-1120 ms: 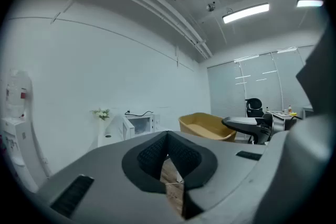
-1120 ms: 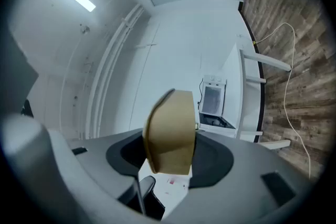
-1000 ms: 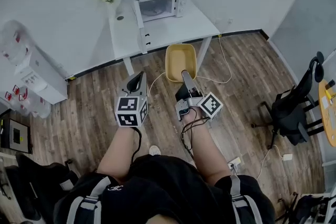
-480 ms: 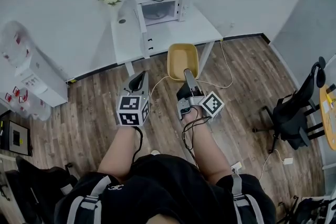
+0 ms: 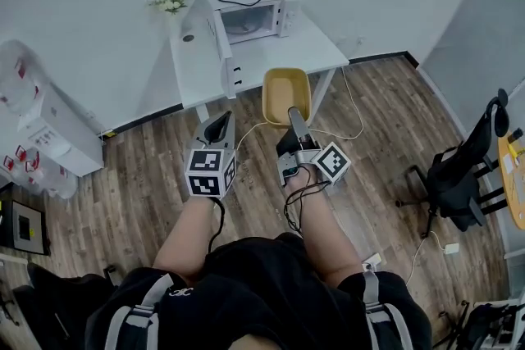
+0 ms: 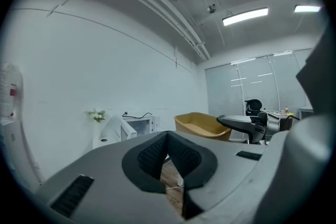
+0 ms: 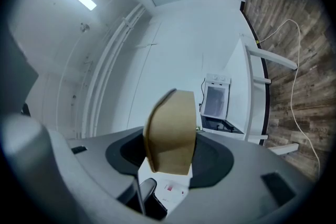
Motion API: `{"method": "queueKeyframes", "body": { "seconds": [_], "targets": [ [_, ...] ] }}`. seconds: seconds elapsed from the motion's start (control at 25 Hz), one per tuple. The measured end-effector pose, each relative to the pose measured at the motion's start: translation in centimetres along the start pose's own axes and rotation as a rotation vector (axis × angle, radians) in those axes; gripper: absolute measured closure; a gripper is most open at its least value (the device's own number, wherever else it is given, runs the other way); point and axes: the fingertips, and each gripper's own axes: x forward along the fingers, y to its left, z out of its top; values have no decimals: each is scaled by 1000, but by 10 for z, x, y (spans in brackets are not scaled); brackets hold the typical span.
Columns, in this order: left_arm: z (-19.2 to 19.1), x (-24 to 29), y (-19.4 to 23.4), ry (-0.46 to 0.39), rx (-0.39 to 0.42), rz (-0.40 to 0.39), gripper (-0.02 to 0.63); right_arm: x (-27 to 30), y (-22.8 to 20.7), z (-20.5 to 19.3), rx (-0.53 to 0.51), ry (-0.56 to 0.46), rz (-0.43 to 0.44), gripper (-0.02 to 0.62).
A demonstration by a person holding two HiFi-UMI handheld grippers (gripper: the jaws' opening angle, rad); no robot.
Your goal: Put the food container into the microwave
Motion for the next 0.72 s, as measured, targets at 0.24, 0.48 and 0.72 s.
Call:
{"method": "queueKeyframes", "body": {
  "seconds": [0.24, 0.48, 0.72],
  "targets": [
    [-4, 18, 5, 0, -7, -17, 597, 12, -13, 10, 12, -18, -10, 377],
    [-4, 54, 5, -8, 7, -29, 597, 34, -31, 33, 31, -23, 5, 377],
    [-1, 114, 18, -21, 15, 3, 597, 81, -62, 67, 20, 5, 25, 377]
  ]
}}
